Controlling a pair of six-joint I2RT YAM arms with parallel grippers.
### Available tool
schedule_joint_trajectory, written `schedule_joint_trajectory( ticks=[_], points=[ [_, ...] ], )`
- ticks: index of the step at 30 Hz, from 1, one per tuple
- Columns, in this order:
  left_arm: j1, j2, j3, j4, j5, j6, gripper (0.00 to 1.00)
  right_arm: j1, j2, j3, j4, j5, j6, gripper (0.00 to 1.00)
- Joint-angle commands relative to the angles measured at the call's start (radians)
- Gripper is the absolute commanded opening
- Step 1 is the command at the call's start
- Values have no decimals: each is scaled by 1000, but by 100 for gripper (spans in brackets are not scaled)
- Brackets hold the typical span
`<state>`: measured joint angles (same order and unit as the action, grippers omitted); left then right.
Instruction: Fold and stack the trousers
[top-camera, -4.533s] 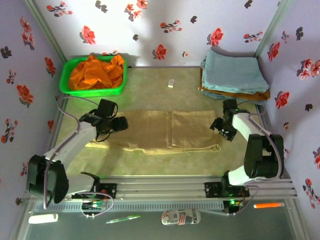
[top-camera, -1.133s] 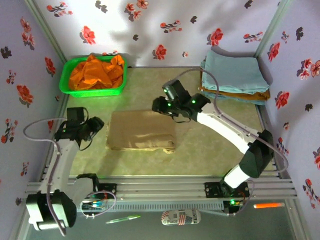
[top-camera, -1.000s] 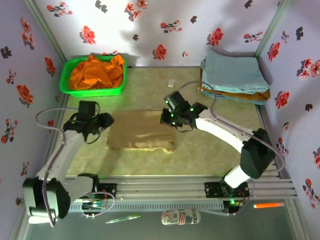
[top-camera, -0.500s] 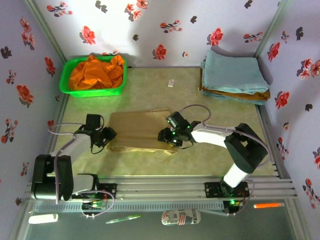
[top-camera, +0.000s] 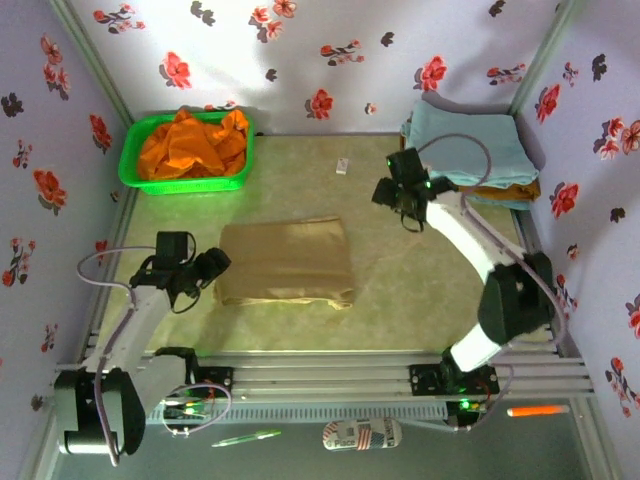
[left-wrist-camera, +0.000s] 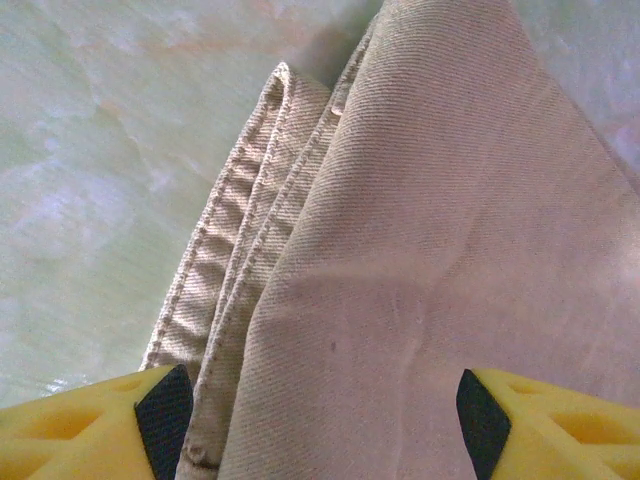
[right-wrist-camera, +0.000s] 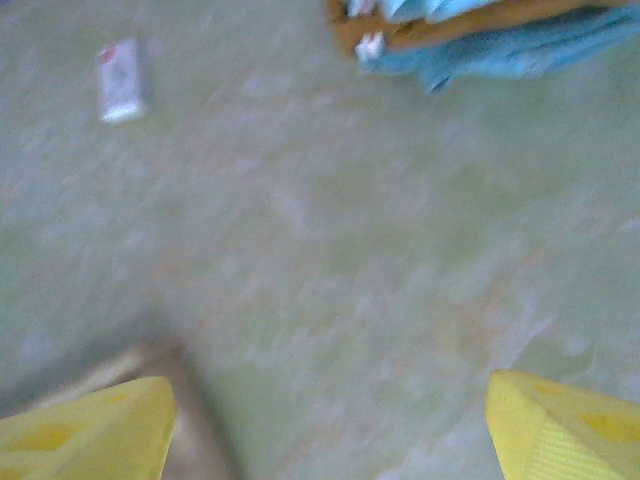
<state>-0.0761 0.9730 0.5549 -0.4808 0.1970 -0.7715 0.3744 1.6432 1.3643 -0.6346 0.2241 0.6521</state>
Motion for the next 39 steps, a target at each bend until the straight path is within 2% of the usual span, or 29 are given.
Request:
schedule_joint_trajectory(
  ticks=[1, 7, 16, 19, 21, 24, 26, 27, 30, 34, 39],
  points=[
    [9, -21, 5, -79, 23, 19, 75, -58, 201, 131, -134, 156, -74, 84],
    [12, -30, 13, -90, 31, 25, 75, -129, 478, 413, -205, 132, -68, 85],
    [16, 8, 54, -70, 30, 31, 74, -206, 648, 604, -193, 61, -66, 78],
    [18, 29, 71, -67, 30, 34, 74, -237, 721, 695, -234, -1, -60, 58],
    [18, 39, 84, -71, 30, 39, 74, -248, 743, 725, -243, -10, -65, 36],
    [21, 46, 103, -88, 25, 55, 73, -259, 760, 742, -242, -41, -69, 20],
    [22, 47, 108, -90, 23, 55, 73, -263, 761, 742, -247, -52, -70, 3],
    [24, 47, 110, -91, 22, 54, 73, -260, 755, 738, -249, -54, -78, 0],
    [24, 48, 114, -90, 24, 52, 72, -246, 698, 668, -226, -45, -98, 0],
    [25, 46, 117, -91, 24, 53, 71, -206, 531, 417, -79, -33, -95, 0],
    [25, 35, 115, -93, 25, 56, 71, -151, 414, 219, -17, -23, -84, 0]
  ],
)
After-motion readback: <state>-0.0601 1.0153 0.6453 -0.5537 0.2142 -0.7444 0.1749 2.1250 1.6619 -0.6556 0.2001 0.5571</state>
